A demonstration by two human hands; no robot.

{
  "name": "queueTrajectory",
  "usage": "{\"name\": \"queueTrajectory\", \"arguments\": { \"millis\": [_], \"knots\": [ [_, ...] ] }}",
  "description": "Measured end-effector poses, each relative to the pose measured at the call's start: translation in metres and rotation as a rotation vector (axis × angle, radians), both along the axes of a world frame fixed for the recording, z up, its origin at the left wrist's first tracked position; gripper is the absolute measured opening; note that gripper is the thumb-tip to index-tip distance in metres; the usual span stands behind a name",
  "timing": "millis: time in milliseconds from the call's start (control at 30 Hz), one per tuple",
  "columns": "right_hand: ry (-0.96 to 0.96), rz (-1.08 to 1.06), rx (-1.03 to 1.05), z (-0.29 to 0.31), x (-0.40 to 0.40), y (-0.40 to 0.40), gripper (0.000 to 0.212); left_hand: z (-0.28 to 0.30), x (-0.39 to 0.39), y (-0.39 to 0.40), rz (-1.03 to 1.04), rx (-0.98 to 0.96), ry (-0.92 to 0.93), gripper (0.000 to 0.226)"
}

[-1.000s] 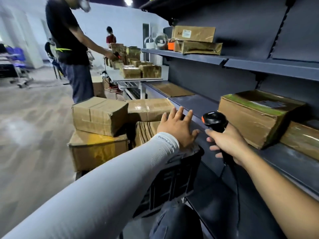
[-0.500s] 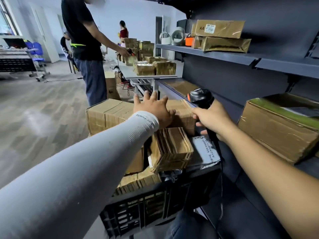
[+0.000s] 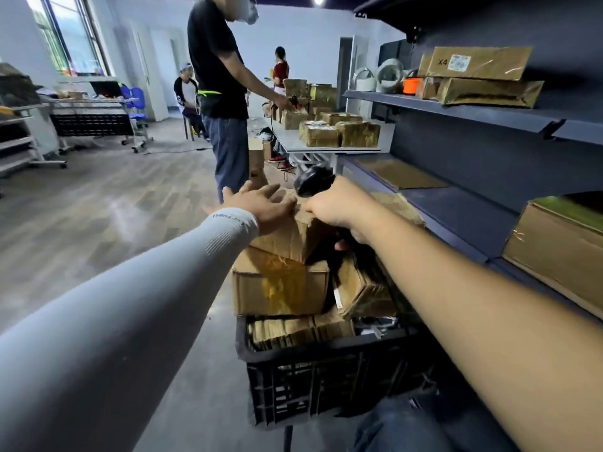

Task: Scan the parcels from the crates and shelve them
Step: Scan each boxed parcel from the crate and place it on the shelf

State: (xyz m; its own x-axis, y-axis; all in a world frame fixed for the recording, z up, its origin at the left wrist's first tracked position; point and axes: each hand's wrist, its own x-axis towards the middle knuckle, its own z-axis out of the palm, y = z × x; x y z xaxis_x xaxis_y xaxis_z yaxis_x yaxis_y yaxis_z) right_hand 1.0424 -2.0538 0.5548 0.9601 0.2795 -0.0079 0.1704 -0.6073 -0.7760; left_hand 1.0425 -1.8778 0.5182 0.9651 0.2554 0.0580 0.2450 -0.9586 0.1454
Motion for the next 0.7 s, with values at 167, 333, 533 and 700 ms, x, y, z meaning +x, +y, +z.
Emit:
{"name": "queueTrajectory", "arguments": {
  "millis": [167,333,533,700],
  "knots": [
    [0.119,-0.092,0.189,-0.016,-0.012,0.015,0.047,-0.007,-0.008,-0.003,-0.045,-0.109,-0.128,0.079],
    [0.201,-0.150,0.356,-0.017,-0.017,0.014,0.050,-0.021,-0.011,-0.006,-0.041,-0.095,-0.221,0.089],
    [0.197,-0.147,0.423,-0.012,-0.022,0.007,0.053,-0.008,-0.041,-0.027,-0.086,-0.064,-0.252,0.059],
    [0.146,-0.152,0.487,0.016,-0.032,-0.013,0.032,0.018,-0.051,-0.042,-0.141,0.019,-0.327,0.067]
  ]
}}
